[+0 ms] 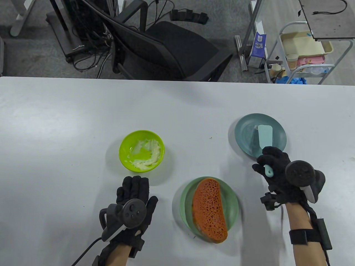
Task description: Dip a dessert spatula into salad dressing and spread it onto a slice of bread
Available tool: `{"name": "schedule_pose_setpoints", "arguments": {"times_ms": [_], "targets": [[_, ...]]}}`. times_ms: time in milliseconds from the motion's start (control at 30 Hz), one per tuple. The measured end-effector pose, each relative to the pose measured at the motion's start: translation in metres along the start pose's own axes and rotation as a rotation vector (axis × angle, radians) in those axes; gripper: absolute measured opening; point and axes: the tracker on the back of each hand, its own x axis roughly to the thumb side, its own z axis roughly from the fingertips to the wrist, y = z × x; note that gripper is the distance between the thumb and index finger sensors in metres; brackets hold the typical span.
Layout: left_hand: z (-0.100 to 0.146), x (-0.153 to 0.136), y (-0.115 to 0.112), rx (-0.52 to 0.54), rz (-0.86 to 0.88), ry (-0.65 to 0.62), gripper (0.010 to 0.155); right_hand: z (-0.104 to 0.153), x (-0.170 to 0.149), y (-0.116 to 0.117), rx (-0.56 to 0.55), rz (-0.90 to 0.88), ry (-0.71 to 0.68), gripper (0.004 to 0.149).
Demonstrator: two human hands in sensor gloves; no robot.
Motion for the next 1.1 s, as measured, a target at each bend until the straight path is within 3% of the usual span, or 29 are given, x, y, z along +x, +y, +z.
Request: {"name": "schedule_pose_setpoints", "arguments": {"times_ms": [133,267,400,500,667,867,1100], "targets": [[0.001,0.001,0.000,0.004,0.003,-0.010,0.071,0.011,0.006,-0.019,-0.126,-0.201,-0.050,0.030],[0.003,0.003,0.001,0.010,0.003,-0.020,0.071,0.023,0.015,-0.031,-0.171,-0.427,-0.103,0.030],[0.005,0.005,0.001,0.013,0.004,-0.033,0.071,0.038,0.021,-0.041,-0.216,-0.533,-0.174,0.035],[0.007,0.007,0.001,0.017,0.010,-0.043,0.071,0.049,0.024,-0.044,-0.115,-0.631,-0.145,0.049],[0.010,0.013,0.002,0.032,0.011,-0.074,0.072,0.073,0.023,-0.040,-0.028,-0.748,-0.126,0.051],[0.014,0.024,0.000,0.089,-0.001,-0.141,0.071,0.090,0.017,-0.027,0.059,-0.908,-0.069,0.051],[0.017,0.036,-0.003,0.135,0.023,-0.187,0.072,0.096,0.014,-0.021,0.035,-0.952,-0.106,0.036]]}}
